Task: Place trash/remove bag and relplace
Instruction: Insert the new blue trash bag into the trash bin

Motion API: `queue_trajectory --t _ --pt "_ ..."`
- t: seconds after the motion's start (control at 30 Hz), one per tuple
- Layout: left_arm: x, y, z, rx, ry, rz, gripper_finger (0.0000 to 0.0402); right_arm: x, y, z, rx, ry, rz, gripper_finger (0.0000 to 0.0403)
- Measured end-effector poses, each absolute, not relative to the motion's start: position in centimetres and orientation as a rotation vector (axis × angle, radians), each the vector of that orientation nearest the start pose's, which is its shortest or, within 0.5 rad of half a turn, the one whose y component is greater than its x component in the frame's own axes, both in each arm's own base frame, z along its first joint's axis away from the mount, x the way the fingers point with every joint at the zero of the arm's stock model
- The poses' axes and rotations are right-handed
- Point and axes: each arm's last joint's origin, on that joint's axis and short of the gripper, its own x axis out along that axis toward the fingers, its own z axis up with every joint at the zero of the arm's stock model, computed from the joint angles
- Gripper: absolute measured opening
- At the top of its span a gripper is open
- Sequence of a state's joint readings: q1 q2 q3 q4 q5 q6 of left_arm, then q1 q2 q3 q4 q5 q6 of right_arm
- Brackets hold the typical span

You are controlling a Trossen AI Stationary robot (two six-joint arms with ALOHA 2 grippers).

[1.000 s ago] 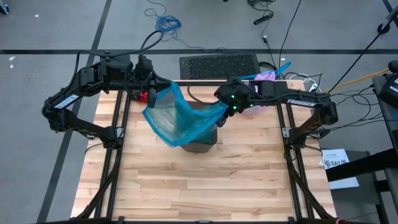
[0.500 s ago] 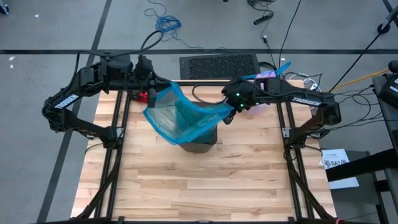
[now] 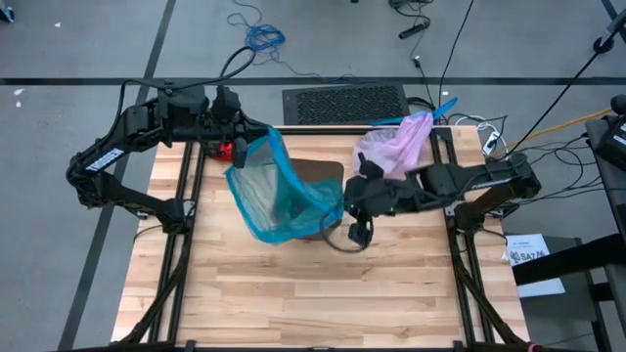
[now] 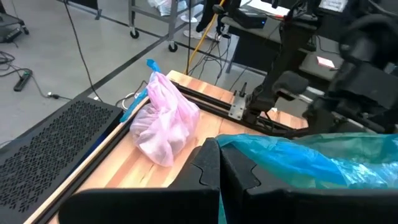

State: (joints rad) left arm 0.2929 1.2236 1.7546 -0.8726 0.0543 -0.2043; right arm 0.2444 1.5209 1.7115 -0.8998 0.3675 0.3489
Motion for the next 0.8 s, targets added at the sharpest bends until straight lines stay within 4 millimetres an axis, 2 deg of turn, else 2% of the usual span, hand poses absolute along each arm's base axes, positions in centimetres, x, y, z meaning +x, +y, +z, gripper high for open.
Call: queue_trajectory --t 0.13,0.27,0.33,0.5,0.67,0.8 --pt "19.3 5.9 49.5 -0.262 0.311 0.282 0.0000 31.2 8.1 40.2 0.060 0.614 -0.302 0.0002" --pt "19.3 6.2 49.5 -0.268 0.306 0.298 0.0000 33.4 9.5 39.3 0.032 0.561 -0.248 0.0001" --pt "19.5 6.3 49.5 -0.290 0.307 0.304 0.0000 34.5 9.2 39.2 0.007 0.520 -0.218 0.0001" --pt "20.1 6.5 49.3 -0.295 0.309 0.289 0.0000 36.5 6.4 38.2 -0.015 0.548 -0.164 0.0000" --pt "20.3 6.4 49.4 -0.297 0.294 0.259 0.0000 38.8 2.8 35.6 0.029 0.650 -0.137 0.0000" --pt "20.3 6.4 49.4 -0.299 0.295 0.255 0.0000 39.5 0.2 33.9 0.085 0.734 -0.165 0.0000"
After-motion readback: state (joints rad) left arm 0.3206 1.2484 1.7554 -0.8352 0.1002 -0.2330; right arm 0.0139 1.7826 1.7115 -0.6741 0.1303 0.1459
